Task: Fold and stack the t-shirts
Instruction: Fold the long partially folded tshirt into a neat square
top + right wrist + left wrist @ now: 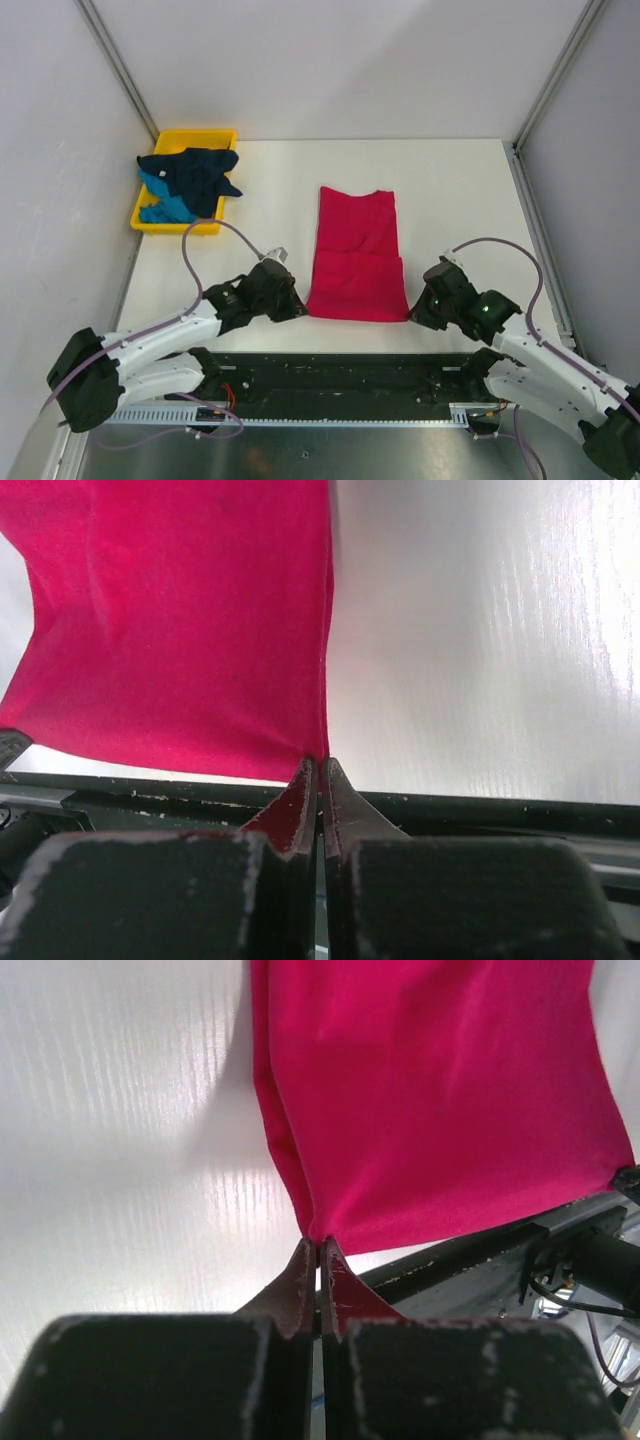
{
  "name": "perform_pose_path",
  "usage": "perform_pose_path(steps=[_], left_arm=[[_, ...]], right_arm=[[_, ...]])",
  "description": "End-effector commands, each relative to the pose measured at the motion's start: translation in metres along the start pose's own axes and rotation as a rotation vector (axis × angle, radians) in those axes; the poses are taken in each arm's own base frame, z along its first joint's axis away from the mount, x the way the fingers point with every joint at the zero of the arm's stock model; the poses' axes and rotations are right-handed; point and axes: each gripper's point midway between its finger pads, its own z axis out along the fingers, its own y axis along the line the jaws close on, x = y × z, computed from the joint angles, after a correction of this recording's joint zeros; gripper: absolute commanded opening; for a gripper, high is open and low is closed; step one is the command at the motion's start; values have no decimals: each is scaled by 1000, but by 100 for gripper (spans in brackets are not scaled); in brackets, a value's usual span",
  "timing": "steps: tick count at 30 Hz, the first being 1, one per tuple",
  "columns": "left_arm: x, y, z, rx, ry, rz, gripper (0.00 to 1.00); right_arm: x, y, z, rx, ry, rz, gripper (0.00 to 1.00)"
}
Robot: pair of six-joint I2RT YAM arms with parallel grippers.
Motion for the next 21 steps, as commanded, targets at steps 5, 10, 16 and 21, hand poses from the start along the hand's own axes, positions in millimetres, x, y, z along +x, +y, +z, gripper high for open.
perform_pose_path(steps=[5,10,16,21], left_arm=[[-66,-48,-34,36,-160,46,0],[-126,-72,-39,37,-239,38,0],[-204,-91,-27,11,-311,25,0],[-269,-95,9,-36,-345,15,0]], right_arm=[[-70,32,-43,44,-202,-47,0],[-131,62,-48,16,-292,-64,0],[-217,89,-38,-34,-387,-61,0],[-285,102,3,-69,-439,-58,0]])
